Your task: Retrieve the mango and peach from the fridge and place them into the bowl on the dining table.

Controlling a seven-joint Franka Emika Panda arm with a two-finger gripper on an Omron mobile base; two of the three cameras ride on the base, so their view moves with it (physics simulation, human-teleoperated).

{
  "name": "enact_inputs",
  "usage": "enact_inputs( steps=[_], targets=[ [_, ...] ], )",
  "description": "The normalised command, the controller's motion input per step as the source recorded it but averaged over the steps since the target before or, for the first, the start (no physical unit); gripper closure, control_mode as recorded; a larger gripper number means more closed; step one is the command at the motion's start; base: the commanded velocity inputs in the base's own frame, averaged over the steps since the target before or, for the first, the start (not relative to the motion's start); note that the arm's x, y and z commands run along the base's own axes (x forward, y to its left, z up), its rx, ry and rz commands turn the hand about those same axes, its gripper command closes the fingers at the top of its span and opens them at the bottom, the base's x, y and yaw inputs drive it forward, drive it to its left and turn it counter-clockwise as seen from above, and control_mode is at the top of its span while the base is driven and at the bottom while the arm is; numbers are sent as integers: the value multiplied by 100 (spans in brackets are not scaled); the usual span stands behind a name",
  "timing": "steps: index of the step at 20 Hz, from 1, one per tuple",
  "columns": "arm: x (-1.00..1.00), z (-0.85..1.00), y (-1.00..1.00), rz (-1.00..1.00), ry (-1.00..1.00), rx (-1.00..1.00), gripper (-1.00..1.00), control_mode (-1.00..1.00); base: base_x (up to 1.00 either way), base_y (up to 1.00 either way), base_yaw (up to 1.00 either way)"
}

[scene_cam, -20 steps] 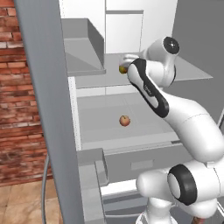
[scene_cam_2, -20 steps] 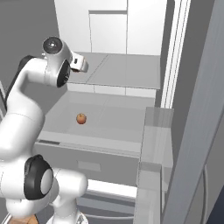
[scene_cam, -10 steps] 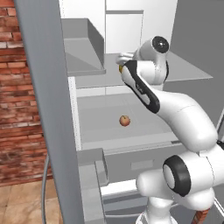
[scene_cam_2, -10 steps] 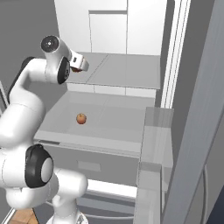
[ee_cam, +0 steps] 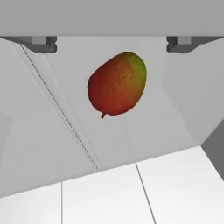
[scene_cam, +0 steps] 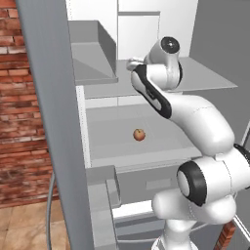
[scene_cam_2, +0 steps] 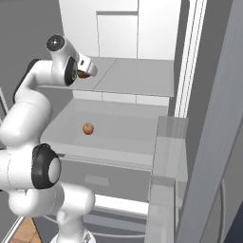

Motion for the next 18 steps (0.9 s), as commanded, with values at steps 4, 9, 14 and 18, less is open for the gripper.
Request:
enact_inputs(
  steps=[4, 9, 14, 18],
  targets=[
    [18, 0, 0, -4, 12, 0, -100, -100, 0, 0, 0],
    [28, -1, 3, -4, 8, 0, -100, -100, 0, 0, 0],
    [31, -8, 10, -4, 5, 0, -100, -100, 0, 0, 0],
    [27, -19, 9, -4, 6, 0, -100, -100, 0, 0, 0]
  ],
)
